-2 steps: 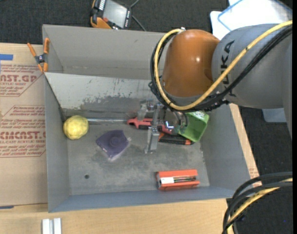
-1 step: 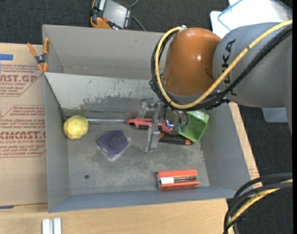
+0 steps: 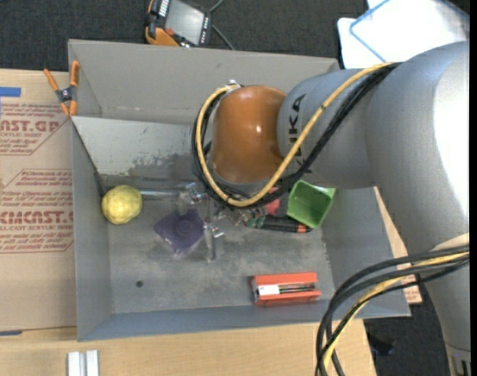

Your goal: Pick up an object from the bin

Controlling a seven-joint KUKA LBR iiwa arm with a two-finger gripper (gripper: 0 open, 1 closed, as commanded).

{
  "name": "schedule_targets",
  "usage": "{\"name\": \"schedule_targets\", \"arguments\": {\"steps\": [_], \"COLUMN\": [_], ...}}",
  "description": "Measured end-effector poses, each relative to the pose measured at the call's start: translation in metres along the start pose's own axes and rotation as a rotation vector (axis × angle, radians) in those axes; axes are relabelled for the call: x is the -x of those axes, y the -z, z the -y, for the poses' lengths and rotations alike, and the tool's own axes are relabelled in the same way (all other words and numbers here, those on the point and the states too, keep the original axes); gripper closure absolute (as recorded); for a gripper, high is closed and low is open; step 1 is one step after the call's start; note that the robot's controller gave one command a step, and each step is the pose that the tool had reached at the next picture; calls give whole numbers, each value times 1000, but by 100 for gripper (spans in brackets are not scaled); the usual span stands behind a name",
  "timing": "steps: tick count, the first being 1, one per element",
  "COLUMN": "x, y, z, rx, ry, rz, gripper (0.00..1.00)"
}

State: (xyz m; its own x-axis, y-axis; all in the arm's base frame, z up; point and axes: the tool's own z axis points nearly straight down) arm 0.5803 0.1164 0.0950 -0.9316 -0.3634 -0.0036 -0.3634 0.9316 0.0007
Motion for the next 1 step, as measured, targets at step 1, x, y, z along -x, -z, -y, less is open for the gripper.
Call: {"name": "schedule_targets", "arguments": {"steps": [1], "x": [10], "y": [45], "z": [-36], "rx": [-1], "ry": [134], "rz": [7], "gripper": [0]}}
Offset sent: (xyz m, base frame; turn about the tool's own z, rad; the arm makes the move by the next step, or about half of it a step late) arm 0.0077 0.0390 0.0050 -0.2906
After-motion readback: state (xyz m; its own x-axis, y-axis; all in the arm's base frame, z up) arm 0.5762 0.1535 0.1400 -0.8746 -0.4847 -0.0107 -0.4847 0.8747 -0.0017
